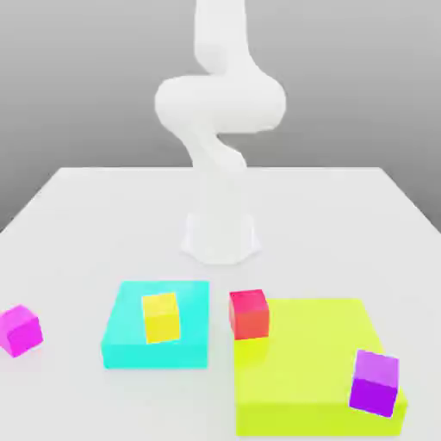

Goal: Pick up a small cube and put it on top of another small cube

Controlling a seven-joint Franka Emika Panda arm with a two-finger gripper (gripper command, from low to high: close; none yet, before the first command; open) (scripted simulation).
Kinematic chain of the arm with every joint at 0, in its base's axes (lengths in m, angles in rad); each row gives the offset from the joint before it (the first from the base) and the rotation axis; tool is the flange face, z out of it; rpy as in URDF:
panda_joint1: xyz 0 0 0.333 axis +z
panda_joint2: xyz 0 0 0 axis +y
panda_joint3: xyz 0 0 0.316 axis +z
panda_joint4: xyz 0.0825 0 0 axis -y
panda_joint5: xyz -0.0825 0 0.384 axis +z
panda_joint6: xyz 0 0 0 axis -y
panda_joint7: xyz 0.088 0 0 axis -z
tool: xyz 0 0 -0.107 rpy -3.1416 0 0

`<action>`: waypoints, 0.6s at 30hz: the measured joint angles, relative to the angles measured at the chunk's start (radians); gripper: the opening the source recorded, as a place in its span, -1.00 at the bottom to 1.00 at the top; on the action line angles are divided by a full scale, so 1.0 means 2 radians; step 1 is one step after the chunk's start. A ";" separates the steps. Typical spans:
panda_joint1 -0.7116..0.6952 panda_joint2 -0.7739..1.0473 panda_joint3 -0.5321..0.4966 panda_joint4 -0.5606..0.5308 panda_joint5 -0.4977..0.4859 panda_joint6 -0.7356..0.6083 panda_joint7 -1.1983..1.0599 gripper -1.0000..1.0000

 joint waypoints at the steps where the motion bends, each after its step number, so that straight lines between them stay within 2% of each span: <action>1: -0.010 0.020 -0.006 -0.005 -0.007 0.008 0.001 0.00; 11: -0.091 0.200 -0.082 -0.047 -0.041 0.087 -0.004 0.00; 18: -0.148 0.329 -0.146 -0.078 -0.006 0.143 -0.050 0.00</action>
